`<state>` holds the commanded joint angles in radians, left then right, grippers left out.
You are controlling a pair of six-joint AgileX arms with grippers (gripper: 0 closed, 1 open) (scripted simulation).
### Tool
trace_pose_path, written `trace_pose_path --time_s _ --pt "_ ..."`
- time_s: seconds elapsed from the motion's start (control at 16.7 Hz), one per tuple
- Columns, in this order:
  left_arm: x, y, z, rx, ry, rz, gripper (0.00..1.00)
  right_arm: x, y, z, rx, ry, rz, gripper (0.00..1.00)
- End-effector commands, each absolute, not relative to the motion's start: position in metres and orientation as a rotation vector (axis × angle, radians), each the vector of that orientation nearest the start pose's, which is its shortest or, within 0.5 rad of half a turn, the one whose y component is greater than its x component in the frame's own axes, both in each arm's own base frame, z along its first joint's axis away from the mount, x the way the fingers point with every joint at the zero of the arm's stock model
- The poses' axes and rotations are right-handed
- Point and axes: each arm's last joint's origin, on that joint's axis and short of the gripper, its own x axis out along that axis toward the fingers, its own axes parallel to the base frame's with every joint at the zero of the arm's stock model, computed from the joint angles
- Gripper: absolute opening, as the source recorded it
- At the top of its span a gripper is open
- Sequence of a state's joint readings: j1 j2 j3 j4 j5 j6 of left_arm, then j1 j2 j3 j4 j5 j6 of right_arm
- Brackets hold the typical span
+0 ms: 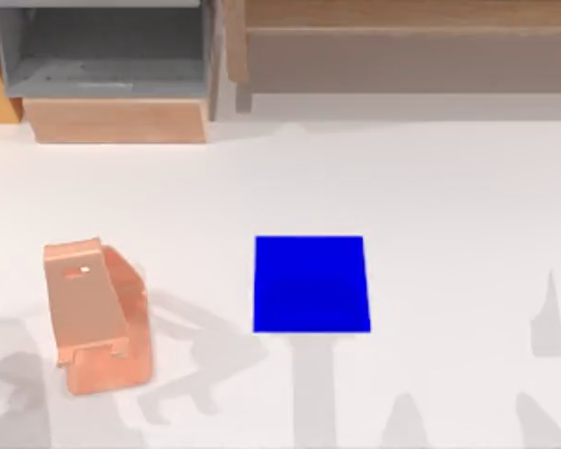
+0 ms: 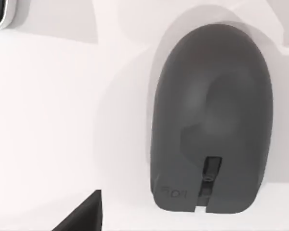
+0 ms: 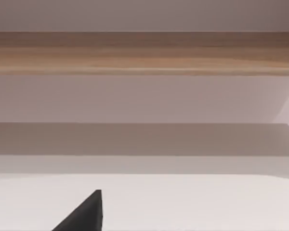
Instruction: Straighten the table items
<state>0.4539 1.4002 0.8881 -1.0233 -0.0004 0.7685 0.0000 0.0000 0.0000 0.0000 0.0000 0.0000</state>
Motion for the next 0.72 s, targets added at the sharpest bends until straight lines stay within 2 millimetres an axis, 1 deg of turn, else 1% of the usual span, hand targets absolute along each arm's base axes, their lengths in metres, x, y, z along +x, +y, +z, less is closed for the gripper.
trace_pose_path --time_s 0.18,0.48,0.6,0.72 --pt "0.207 0.106 0.192 0.254 1.561 -0.259 1.0 0.106 -0.001 0.16 0.0 0.0 0.0 1.0" --pt "0.207 0.105 0.192 0.257 1.559 -0.26 1.0 0.106 -0.001 0.16 0.0 0.0 0.0 1.0" --pt "0.208 0.106 0.182 0.252 1.566 -0.262 1.0 0.106 -0.001 0.16 0.0 0.0 0.0 1.0" --pt "0.21 0.107 0.168 0.254 1.561 -0.259 1.0 0.106 -0.001 0.16 0.0 0.0 0.0 1.0"
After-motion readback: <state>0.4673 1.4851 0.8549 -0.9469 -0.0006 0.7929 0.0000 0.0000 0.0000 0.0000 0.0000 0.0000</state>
